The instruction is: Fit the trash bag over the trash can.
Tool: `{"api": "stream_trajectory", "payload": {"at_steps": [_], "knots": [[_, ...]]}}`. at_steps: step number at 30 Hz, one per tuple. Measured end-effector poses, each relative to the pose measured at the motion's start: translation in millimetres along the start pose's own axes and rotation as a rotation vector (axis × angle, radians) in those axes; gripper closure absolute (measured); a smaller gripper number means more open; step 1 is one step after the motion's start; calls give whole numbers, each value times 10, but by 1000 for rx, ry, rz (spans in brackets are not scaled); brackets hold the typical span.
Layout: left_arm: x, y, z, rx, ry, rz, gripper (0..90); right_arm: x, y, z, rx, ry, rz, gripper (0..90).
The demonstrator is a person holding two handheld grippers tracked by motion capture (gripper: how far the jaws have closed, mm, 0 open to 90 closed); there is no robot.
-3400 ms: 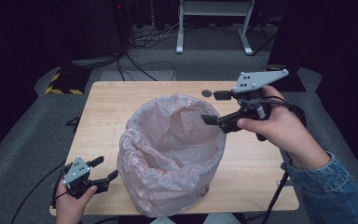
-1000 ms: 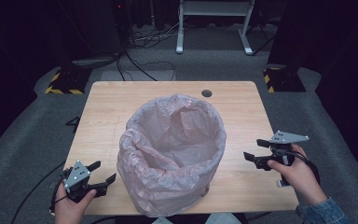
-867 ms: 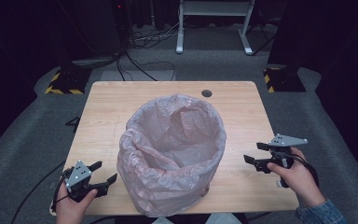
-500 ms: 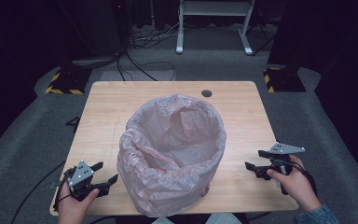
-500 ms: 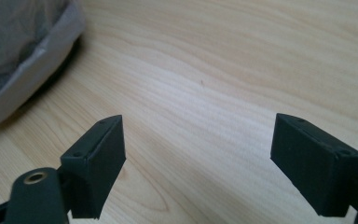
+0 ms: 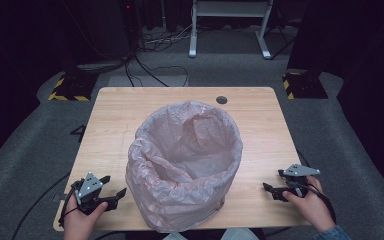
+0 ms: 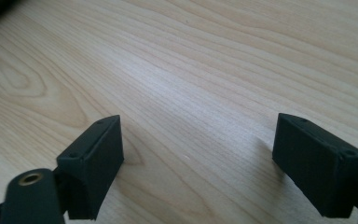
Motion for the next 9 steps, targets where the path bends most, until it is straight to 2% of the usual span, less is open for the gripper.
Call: {"api": "stream_trajectory", "payload": {"at_steps": [5,9], "knots": [[-10,-12,5,-13,5,14,235,3,-6,28,-19,-28,-1,141],[-19,-25,5,-13,3,19,235,1,-6,32,-15,-21,3,126]]}}
Point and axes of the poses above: each handheld gripper's, and its own axes: x roughly backward along the jaws, y roughly out of its top, z roughly to its left, the point moved 2 cm from there along -x, roughly forward along the jaws, and after that the axes turned 1 degree about -y, right-handed, at the moved point
